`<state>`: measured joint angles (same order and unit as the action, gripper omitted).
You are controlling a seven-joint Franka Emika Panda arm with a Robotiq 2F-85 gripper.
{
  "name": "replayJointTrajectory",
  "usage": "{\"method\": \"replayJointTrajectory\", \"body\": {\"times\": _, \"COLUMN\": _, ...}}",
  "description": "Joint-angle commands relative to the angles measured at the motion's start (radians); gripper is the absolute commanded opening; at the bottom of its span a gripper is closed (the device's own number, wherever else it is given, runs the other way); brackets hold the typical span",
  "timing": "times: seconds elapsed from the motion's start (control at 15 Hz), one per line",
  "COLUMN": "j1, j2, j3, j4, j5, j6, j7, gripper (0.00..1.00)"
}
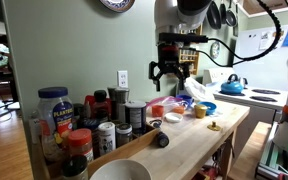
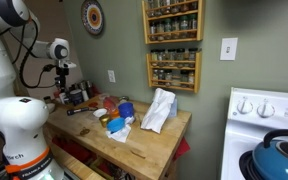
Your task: Turn on the flashlight
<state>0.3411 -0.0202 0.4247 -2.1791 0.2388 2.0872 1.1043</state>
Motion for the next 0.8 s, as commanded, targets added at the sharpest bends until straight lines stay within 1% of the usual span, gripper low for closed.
{"method": "replayJointTrajectory", "body": {"times": 0.0, "j1": 0.038, "j2": 0.033, "j3": 0.005, "j4": -0.031, "j5": -0.057, "j6": 0.063, "j7": 0.082, "gripper": 0.68}}
{"method": "replayJointTrajectory", "body": {"times": 0.07, "j1": 0.046, "j2": 0.04, "j3": 0.005, "j4": -0.042, "j5": -0.068, "j6": 0.082, "j7": 0.091, "gripper": 0.58}}
{"method": "replayJointTrajectory", "body": {"times": 0.2, "j1": 0.063, "j2": 0.058, "j3": 0.005, "j4": -0.06, "j5": -0.1, "j6": 0.12, "j7": 0.116, "gripper": 0.42}}
{"method": "replayJointTrajectory", "body": {"times": 0.33, "j1": 0.079, "j2": 0.08, "j3": 0.004, "j4": -0.076, "j5": -0.141, "j6": 0.161, "j7": 0.145, "gripper": 0.28}}
{"method": "replayJointTrajectory", "body": {"times": 0.4, "j1": 0.087, "j2": 0.095, "j3": 0.003, "j4": -0.081, "j5": -0.168, "j6": 0.184, "j7": 0.164, "gripper": 0.19}}
{"method": "replayJointTrajectory", "body": {"times": 0.53, "j1": 0.102, "j2": 0.13, "j3": -0.003, "j4": -0.087, "j5": -0.215, "j6": 0.226, "j7": 0.226, "gripper": 0.06}}
{"method": "replayJointTrajectory", "body": {"times": 0.6, "j1": 0.11, "j2": 0.148, "j3": -0.008, "j4": -0.09, "j5": -0.238, "j6": 0.25, "j7": 0.267, "gripper": 0.01}}
{"method": "replayJointTrajectory", "body": {"times": 0.73, "j1": 0.126, "j2": 0.181, "j3": -0.02, "j4": -0.084, "j5": -0.298, "j6": 0.276, "j7": 0.347, "gripper": 0.0}}
